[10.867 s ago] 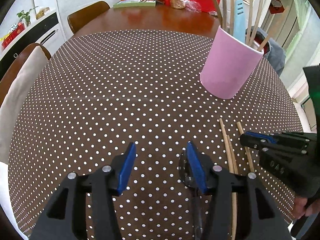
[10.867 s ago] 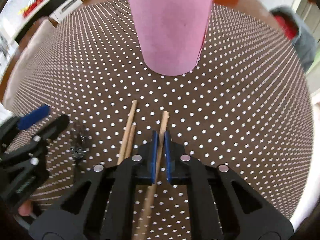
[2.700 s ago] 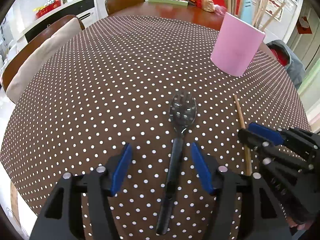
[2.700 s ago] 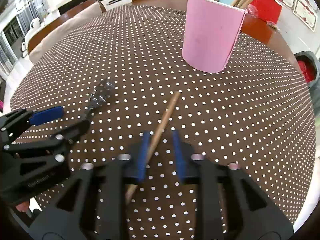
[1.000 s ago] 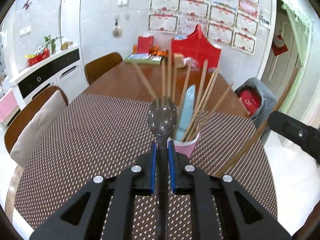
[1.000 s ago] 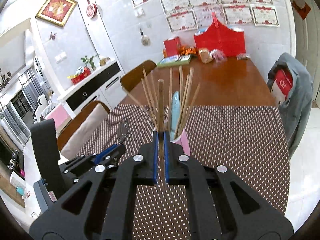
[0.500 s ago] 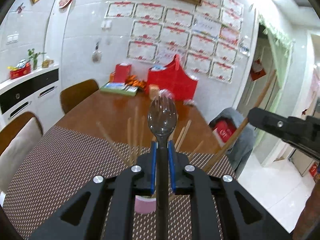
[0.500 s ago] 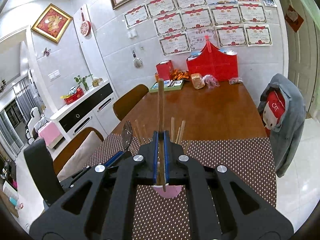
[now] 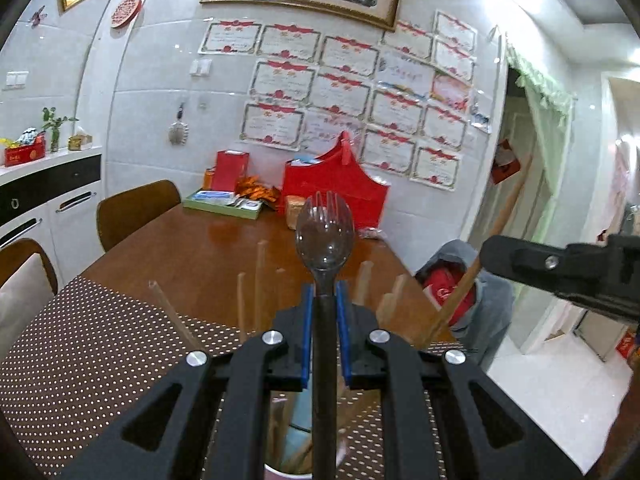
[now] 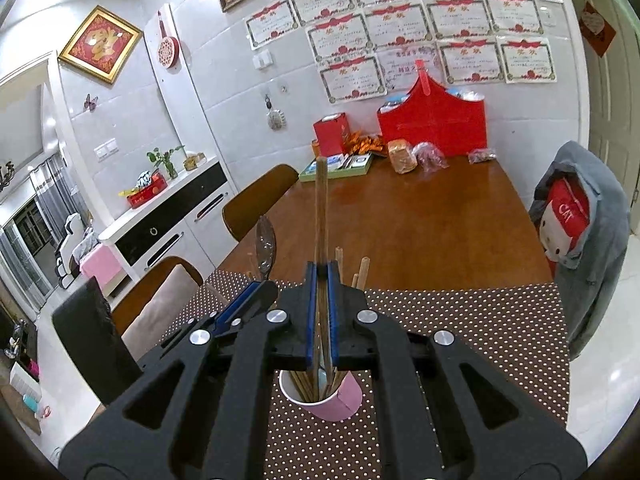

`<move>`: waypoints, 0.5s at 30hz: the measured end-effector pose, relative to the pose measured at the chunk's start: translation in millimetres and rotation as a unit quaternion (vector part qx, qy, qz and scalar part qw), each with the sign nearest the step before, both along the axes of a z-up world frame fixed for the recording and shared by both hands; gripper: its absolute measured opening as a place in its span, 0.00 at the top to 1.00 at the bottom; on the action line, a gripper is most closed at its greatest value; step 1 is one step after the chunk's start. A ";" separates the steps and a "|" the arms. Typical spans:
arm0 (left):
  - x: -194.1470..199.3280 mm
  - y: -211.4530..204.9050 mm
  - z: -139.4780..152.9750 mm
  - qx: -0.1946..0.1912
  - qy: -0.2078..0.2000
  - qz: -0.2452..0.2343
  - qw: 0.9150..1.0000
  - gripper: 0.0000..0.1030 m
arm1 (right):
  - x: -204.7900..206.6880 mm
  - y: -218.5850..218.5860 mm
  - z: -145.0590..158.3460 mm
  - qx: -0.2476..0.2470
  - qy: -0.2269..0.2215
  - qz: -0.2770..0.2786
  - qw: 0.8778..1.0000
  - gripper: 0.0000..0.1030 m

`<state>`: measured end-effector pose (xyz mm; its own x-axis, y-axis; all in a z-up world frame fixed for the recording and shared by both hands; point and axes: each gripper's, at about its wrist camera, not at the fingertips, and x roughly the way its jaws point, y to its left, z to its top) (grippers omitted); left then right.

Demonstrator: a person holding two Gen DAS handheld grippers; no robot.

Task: Organize utensils
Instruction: 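Lift the spoon and chopstick and lower both into the pink cup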

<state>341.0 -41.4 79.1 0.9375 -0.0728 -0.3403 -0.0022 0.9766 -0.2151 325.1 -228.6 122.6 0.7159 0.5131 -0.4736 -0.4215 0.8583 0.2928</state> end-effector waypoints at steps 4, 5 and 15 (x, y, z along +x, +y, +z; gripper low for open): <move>13.3 4.6 -20.4 -0.005 0.012 -0.001 1.000 0.89 | 13.9 7.2 -17.0 -0.003 0.017 0.011 1.000 0.95; 14.2 5.7 -24.6 -0.004 0.013 0.000 1.000 0.89 | 15.8 9.0 -20.2 -0.004 0.020 0.013 1.000 0.95; 14.2 7.3 -67.8 0.026 0.015 0.013 0.999 0.89 | 31.3 29.6 -66.6 -0.033 0.067 0.038 0.997 0.95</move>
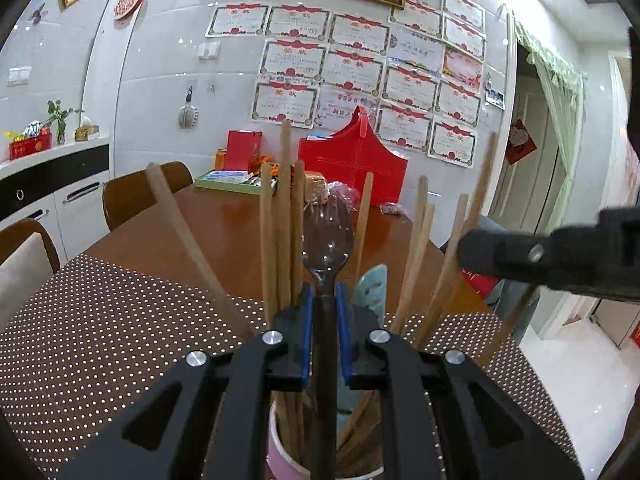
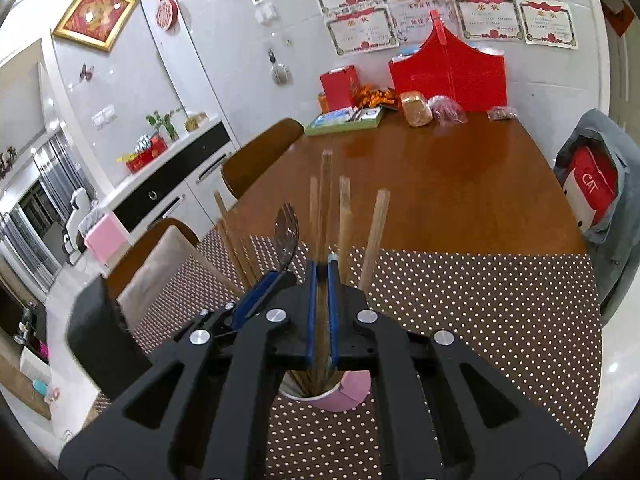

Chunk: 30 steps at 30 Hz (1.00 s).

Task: Organize utensils
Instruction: 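Lift the spoon and chopstick and lower both into the pink cup, then open both tools and pull them back from the pink cup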

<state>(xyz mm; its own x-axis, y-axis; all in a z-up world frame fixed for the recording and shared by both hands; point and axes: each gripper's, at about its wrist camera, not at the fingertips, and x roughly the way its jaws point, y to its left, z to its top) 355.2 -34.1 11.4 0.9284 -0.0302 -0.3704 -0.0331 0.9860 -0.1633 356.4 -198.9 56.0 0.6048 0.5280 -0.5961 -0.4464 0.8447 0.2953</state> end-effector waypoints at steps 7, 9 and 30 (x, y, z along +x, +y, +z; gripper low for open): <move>-13.6 2.9 16.1 -0.006 -0.060 0.007 0.998 0.89 | 0.3 -3.0 -7.3 0.014 0.029 0.008 0.999 0.95; -15.3 2.0 17.4 0.002 -0.080 0.011 0.997 0.89 | -3.5 -5.5 -2.6 0.016 0.019 0.005 1.000 0.95; -20.4 -13.1 -30.8 0.041 -0.030 0.011 0.999 0.82 | -34.1 -23.8 -15.8 0.018 0.023 0.007 1.000 0.94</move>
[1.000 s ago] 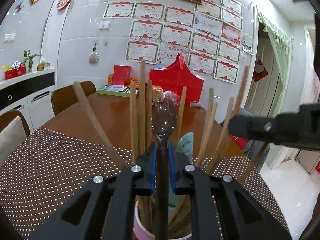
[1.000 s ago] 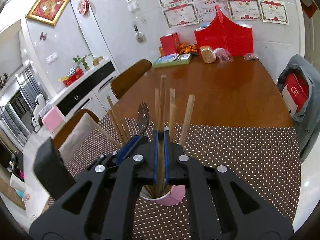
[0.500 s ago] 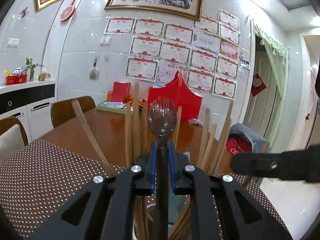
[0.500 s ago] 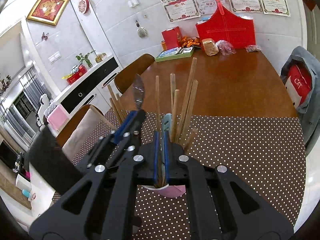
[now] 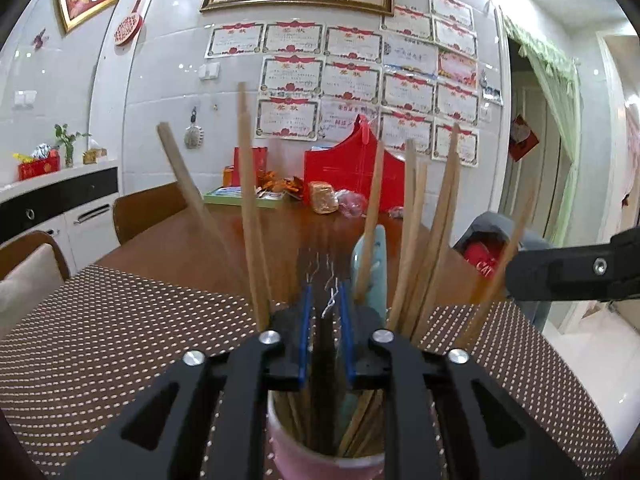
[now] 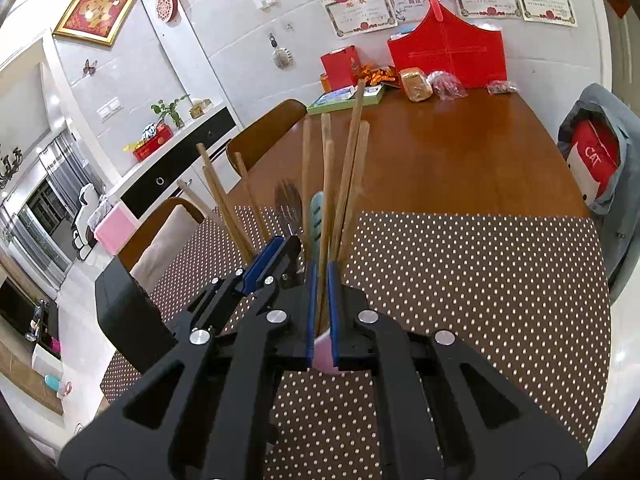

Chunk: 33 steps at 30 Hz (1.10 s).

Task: Organize utensils
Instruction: 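Open both tools and pull them back from the pink cup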

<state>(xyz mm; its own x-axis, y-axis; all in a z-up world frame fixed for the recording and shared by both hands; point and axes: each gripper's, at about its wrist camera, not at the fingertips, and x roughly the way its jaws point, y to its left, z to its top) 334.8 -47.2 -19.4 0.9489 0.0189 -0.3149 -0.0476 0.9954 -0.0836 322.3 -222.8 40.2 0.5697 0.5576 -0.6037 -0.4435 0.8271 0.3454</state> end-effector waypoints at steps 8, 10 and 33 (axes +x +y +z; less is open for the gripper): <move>-40.2 3.3 7.5 0.002 -0.005 0.002 1.000 0.66 | -28.7 -0.7 0.1 -0.014 -0.018 -0.001 1.000 0.87; -50.7 5.0 9.3 0.003 -0.007 0.002 1.000 0.65 | -37.8 -1.4 -0.9 -0.021 -0.030 -0.006 0.999 0.67; -173.5 14.4 -3.1 0.028 0.016 0.034 0.999 0.45 | -133.4 -14.1 -63.1 -0.055 -0.095 -0.008 0.994 0.26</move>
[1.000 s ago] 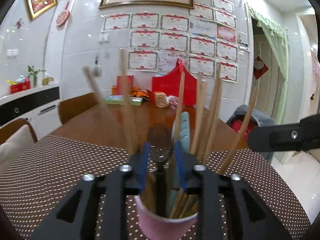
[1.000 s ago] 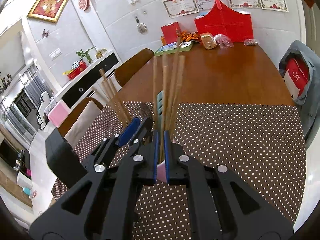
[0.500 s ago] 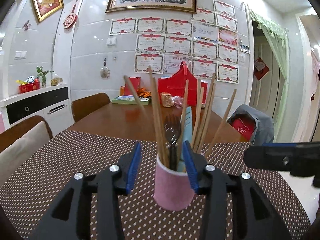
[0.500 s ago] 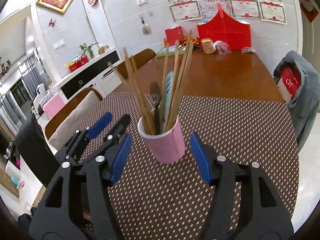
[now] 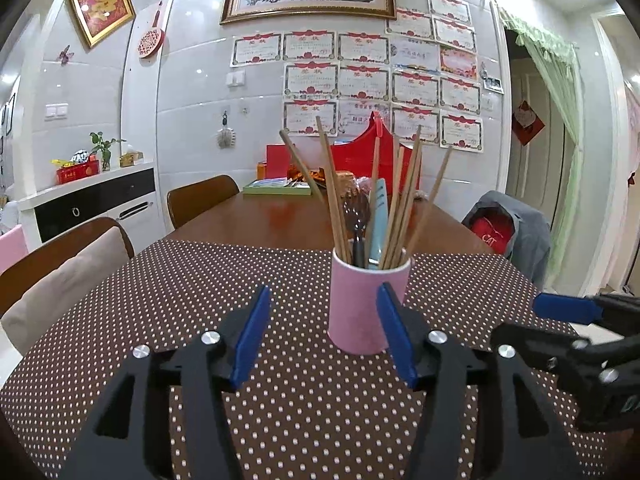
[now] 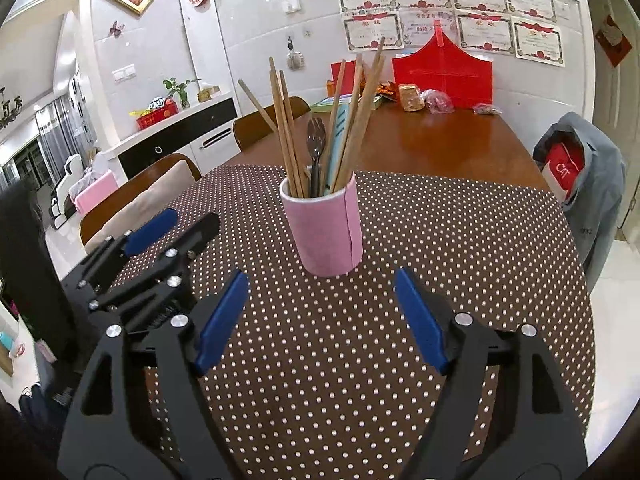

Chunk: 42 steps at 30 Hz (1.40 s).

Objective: Organize utensils

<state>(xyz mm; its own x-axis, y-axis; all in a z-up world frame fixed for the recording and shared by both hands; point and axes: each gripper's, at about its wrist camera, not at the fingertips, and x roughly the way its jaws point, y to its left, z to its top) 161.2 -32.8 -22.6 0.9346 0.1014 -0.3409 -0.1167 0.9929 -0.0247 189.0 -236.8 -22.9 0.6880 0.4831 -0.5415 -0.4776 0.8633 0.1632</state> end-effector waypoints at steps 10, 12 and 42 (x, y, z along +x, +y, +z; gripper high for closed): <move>-36.6 -15.2 -14.5 0.015 -0.027 0.003 1.000 0.35 | -20.6 -11.8 -20.7 0.011 -0.081 -0.023 0.996 0.19; -41.8 -18.9 -17.8 0.024 -0.038 0.007 0.999 0.35 | -24.7 -15.6 -23.1 0.020 -0.096 -0.025 0.995 0.18; -67.9 -6.4 -15.9 0.008 -0.110 0.026 0.994 0.14 | -52.9 -18.4 -35.8 0.024 -0.166 -0.040 0.985 0.08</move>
<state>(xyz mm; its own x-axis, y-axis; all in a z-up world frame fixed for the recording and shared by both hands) 93.3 -39.2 -38.5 0.9796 0.1561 -0.1267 -0.1622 0.9860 -0.0389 136.1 -255.2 -58.7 0.8605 0.4392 -0.2581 -0.4418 0.8957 0.0511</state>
